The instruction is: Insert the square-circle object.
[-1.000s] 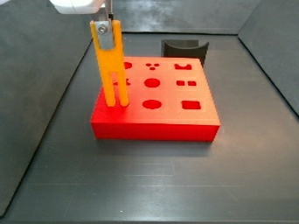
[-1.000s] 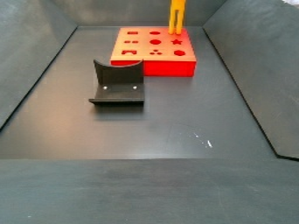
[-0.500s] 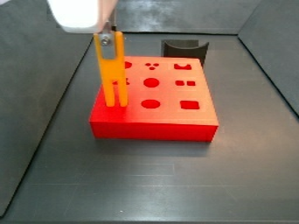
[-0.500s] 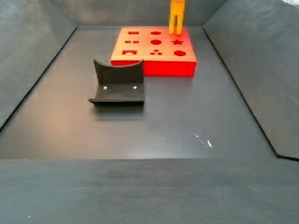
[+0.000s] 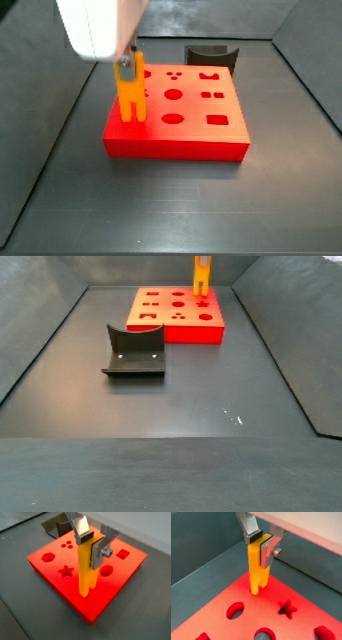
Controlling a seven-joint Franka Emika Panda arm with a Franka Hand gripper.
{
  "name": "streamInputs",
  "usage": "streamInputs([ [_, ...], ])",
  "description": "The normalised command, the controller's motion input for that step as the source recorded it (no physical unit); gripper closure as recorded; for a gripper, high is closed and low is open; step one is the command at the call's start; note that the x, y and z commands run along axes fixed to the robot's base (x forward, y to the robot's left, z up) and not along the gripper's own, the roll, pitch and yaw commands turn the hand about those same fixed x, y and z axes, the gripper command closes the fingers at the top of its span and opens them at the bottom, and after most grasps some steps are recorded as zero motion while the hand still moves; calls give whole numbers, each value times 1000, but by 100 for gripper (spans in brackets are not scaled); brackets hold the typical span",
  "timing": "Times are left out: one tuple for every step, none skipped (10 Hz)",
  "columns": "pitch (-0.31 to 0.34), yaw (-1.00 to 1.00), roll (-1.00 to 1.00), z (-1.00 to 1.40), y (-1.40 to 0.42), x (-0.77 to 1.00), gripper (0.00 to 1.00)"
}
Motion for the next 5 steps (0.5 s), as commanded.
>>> streamInputs([
  [-203, -140, -70, -651, 0, 37, 100],
  [-176, -134, 0, -829, 0, 0, 100],
  [-153, -117, 0, -823, 0, 0, 100],
  [-109, -91, 37, -723, 0, 0, 100],
  [19, 0, 49, 0, -11, 0, 100],
])
